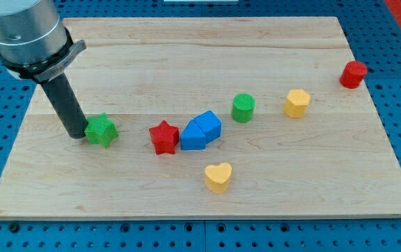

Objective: Push the green star to the left side of the red star

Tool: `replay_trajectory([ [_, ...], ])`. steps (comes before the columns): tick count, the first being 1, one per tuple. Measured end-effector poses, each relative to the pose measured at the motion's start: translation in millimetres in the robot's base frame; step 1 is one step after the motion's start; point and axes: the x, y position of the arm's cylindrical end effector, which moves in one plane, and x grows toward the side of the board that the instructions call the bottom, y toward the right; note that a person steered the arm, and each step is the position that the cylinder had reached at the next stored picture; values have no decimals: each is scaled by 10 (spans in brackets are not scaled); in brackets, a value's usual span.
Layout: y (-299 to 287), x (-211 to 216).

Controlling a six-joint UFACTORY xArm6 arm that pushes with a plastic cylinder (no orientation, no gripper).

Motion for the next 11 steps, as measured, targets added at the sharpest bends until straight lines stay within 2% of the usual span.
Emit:
replay_trajectory([
  [2, -6, -155],
  [5, -513, -364],
  [7, -624, -377],
  [9, -264, -117],
  [11, 459, -201],
])
